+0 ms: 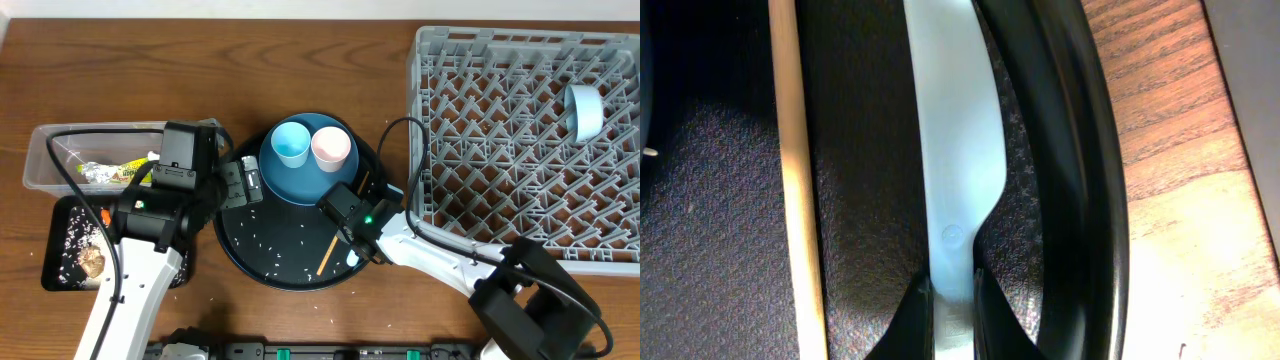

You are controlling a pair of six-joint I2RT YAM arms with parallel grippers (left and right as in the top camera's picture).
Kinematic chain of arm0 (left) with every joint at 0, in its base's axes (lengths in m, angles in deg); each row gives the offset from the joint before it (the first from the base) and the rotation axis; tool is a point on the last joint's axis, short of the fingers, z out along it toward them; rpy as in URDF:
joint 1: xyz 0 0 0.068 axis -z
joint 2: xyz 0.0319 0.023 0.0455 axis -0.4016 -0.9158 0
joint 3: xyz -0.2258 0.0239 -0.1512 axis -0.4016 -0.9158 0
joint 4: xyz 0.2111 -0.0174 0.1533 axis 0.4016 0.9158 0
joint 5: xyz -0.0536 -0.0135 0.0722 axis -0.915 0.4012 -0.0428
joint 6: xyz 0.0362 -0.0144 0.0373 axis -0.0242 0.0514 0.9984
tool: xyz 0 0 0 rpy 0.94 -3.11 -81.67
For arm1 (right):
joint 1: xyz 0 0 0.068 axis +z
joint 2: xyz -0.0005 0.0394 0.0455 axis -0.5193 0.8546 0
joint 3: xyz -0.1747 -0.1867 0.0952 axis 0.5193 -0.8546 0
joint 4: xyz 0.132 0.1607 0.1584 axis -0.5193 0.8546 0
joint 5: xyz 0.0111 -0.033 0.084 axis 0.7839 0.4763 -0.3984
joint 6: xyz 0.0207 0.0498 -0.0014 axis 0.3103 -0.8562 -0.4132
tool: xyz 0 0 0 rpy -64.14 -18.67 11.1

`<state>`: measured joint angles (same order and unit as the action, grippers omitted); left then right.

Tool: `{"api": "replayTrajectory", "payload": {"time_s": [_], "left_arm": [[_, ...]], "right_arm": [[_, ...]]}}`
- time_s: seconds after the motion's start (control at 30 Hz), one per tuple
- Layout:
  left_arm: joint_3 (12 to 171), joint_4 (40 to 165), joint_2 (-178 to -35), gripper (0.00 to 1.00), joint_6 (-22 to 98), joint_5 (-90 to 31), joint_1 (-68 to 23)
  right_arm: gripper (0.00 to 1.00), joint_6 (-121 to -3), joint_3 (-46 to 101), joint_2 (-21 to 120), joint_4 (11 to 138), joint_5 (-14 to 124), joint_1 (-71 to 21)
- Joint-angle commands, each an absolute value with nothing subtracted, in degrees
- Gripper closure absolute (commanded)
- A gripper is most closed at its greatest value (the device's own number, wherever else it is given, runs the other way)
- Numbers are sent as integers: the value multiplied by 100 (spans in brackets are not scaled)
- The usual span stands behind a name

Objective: Sort waste into correct bins and load items into the dishwasher rack

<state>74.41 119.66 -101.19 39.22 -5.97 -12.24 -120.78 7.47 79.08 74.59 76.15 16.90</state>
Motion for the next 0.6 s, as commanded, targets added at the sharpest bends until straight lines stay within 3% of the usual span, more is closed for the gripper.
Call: {"api": "replayTrajectory", "payload": {"time_s": [0.0,0.57], "left_arm": [[7495,11973,-10115,2,3874,-510,-1241],[7493,11973,-10115,2,3874,-508,-1241]], "right_arm": [[99,-11947,640,8070,7579,7661,1668],[99,-10924,1851,8044,8657,7729,1679]]}}
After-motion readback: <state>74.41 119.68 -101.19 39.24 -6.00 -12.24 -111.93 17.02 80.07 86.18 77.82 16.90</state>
